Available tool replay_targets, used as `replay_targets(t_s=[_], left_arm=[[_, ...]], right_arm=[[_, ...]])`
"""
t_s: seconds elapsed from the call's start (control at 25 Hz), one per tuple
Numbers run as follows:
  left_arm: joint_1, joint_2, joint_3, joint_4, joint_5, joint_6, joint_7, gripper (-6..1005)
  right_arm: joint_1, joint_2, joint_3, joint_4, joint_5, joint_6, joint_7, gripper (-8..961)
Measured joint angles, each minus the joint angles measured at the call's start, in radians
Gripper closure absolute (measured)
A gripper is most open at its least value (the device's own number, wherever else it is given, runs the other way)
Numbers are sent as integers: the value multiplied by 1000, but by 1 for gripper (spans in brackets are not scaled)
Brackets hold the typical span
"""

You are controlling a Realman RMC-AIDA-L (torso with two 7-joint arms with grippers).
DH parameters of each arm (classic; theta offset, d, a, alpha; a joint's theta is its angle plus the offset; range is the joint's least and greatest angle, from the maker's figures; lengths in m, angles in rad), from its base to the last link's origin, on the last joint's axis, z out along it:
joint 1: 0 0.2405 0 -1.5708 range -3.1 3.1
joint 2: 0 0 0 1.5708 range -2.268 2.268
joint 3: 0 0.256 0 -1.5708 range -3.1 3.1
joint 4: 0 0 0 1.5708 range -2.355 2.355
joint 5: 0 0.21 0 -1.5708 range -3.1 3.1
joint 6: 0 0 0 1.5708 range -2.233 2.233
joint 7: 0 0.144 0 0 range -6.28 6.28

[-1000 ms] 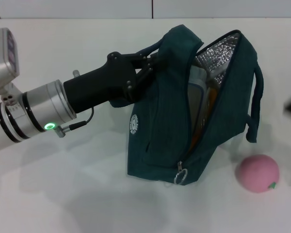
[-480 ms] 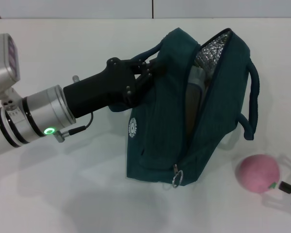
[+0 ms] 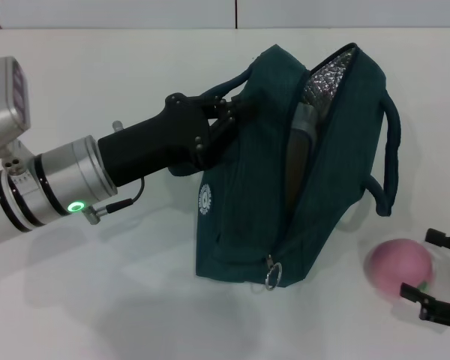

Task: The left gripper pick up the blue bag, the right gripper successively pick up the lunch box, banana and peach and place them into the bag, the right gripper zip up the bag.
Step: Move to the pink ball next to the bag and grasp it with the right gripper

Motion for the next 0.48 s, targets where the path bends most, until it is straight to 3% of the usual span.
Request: replay_targets(t_s=[0.48], left_arm=[[-5,1,0,-7,3,0,5,956]], right_arm=[[55,7,-11,29,-15,110,66,83]])
